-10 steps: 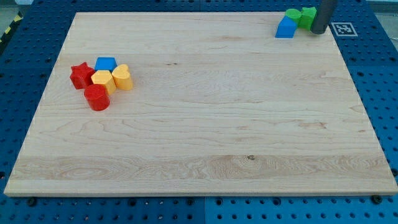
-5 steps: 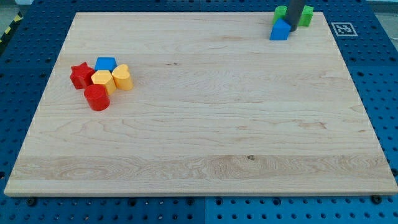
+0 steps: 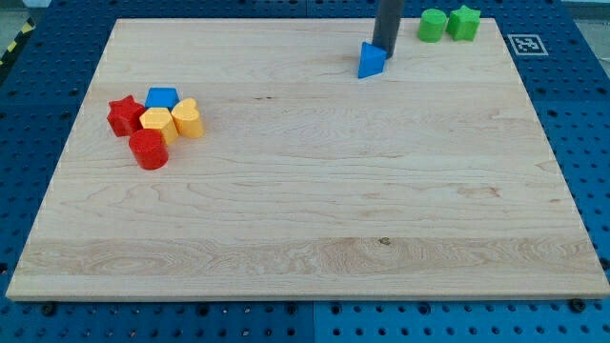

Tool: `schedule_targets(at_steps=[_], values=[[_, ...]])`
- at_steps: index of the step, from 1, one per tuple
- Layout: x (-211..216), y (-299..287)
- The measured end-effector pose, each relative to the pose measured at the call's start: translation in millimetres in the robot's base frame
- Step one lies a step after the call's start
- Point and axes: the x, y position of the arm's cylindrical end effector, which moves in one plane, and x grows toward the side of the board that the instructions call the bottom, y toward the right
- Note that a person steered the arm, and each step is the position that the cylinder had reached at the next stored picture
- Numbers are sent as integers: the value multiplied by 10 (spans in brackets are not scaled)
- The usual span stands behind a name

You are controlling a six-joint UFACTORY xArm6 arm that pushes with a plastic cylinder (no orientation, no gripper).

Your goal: Push the blue triangle closer to the group of blocks

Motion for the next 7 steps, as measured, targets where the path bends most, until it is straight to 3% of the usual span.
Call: schedule_targets(at_steps=[4,7], values=[[783,-916],[1380,-1079]])
